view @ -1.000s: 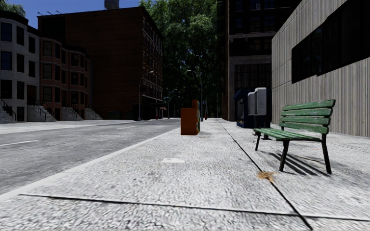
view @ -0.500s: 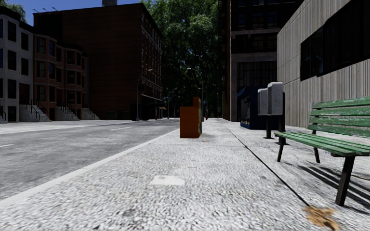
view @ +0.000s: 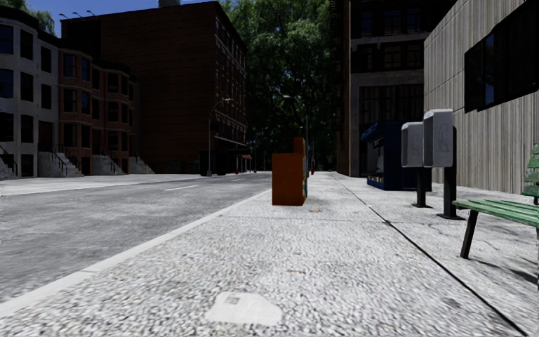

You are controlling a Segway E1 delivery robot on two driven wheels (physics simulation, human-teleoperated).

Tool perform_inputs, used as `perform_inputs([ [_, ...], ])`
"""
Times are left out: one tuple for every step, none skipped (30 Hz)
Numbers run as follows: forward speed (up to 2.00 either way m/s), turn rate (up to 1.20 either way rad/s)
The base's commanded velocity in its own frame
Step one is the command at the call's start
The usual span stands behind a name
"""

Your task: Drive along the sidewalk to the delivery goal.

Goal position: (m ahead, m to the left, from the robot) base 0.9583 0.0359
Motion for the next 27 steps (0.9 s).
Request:
perform_inputs([
  [1.21, 0.36],
  [1.2, 0.31],
  [1.2, 0.2],
  [1.2, 0.17],
  [1.2, 0.17],
  [1.2, 0.09],
  [1.2, 0.0],
  [1.18, 0.0],
  [1.18, 0.0],
  [1.15, 0.0],
  [1.1, 0.0],
  [1.03, 0.0],
  [0.91, 0.0],
  [0.91, 0.0],
  [0.07, 0.0],
  [0.0, 0.0],
  [0.0, 0.0],
  [0.0, 0.0],
  [0.0, 0.0],
  [0.0, 0.0],
  [0.0, 0.0],
  [0.0, 0.0],
  [0.0, 0.0],
  [0.0, 0.0],
  [0.0, 0.0],
  [0.0, 0.0],
  [0.0, 0.0],
])
